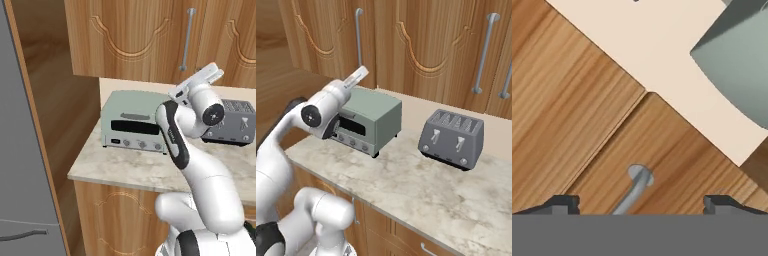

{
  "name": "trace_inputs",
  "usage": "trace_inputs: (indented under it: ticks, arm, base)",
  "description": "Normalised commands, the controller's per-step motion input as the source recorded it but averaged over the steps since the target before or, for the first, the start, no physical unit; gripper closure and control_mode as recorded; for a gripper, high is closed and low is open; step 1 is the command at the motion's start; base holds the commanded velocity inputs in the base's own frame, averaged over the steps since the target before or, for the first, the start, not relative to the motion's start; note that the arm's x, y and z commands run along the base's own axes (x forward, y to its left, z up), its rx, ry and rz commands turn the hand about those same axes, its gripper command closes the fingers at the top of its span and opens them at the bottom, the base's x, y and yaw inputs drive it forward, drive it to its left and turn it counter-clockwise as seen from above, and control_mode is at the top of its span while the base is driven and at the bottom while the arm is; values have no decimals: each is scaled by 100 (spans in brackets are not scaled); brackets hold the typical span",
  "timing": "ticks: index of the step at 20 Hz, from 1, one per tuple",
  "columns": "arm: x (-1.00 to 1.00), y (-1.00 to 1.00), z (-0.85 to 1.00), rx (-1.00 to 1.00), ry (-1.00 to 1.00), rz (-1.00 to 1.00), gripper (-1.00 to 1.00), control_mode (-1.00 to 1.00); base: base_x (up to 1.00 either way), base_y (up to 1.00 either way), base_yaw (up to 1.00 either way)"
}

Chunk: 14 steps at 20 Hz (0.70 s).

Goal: Pick the mug and place it in the sink. Pick the bowl and place it in the open cabinet and then close the cabinet.

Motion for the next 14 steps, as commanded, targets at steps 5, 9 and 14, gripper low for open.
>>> trace_inputs:
  ticks: [5,9,14]
  arm:
    - [100,32,0,7,-10,-11,-100,-100]
    - [100,3,-16,20,4,-10,-100,-100]
    - [100,0,-19,22,17,-1,-100,-100]
  base:
    - [0,0,0]
    - [0,0,0]
    - [0,0,0]
